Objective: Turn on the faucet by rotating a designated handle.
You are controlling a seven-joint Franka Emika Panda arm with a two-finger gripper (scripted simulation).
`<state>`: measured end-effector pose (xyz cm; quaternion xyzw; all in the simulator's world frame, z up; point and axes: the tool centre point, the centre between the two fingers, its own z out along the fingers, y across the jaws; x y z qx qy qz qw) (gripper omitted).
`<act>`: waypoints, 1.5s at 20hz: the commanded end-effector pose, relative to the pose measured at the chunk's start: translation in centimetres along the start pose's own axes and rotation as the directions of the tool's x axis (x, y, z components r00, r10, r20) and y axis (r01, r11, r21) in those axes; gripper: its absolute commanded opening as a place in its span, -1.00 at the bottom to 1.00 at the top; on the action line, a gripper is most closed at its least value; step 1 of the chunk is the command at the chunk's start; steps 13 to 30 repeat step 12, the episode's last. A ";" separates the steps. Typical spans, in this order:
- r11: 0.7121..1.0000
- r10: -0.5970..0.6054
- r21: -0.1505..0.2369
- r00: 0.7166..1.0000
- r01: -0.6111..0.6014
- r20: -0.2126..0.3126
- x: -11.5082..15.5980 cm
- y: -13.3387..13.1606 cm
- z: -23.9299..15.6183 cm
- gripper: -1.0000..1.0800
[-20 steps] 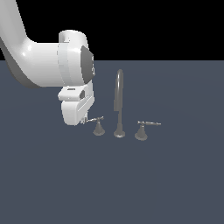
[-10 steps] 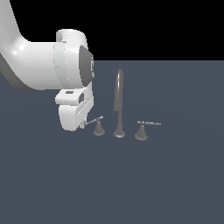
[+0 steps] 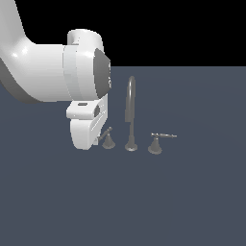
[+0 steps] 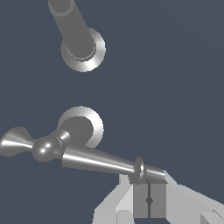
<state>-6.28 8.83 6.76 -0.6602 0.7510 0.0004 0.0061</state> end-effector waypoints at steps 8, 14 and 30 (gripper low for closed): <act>1.000 0.023 -0.006 1.000 -0.023 -0.005 4.5 -1.0 0.1 -1.00; 0.999 0.035 -0.007 0.999 -0.035 -0.010 6.5 -1.4 0.2 -1.00; 0.999 0.035 -0.007 0.999 -0.035 -0.010 6.5 -1.4 0.2 -1.00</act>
